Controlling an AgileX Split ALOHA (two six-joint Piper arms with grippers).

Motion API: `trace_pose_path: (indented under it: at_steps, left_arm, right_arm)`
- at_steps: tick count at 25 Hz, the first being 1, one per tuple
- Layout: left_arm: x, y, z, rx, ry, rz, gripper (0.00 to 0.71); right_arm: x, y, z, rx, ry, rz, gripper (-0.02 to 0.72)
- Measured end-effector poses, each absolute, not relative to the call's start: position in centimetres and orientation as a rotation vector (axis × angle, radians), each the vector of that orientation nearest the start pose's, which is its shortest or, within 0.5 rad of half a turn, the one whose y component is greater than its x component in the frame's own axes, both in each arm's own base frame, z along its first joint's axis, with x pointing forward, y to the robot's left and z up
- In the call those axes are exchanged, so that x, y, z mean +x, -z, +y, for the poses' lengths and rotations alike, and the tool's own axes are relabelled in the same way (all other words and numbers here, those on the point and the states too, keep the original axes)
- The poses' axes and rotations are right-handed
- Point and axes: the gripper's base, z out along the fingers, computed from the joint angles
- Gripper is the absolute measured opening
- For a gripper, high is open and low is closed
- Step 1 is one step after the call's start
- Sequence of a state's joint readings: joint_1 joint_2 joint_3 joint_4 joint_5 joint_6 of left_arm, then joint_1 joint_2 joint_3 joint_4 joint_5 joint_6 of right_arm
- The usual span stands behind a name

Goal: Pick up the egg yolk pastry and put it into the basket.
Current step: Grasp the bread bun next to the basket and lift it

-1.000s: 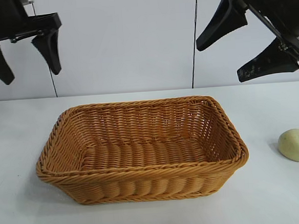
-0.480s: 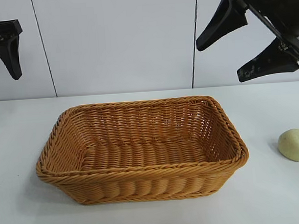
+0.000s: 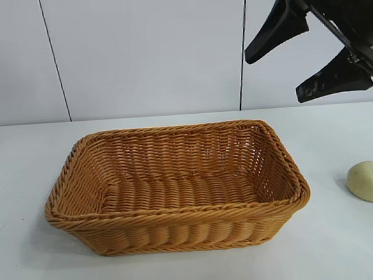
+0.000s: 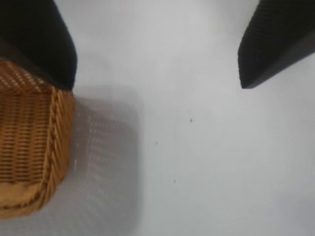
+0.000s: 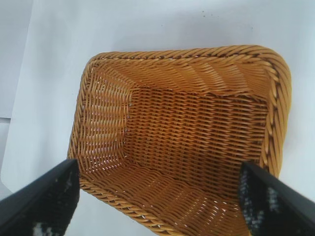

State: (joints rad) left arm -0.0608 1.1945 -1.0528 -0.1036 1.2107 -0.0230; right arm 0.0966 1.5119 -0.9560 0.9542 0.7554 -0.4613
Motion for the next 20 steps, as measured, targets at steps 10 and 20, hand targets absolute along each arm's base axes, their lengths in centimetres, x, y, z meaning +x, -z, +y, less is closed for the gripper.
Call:
trace_pose_path:
  at_steps: [10,20]
  left_arm:
    - [9.4,-28.0,-1.4,0.024,0.165,2.619,0.643]
    - [3.7,-27.2,-1.1,0.058,0.163,2.331,0.643]
  right_arm:
    - [29.2,-25.1,7.9,0.065,-0.924,2.540,0.627]
    - [29.2,-25.1,7.9,0.062,-0.922,2.541,0.627]
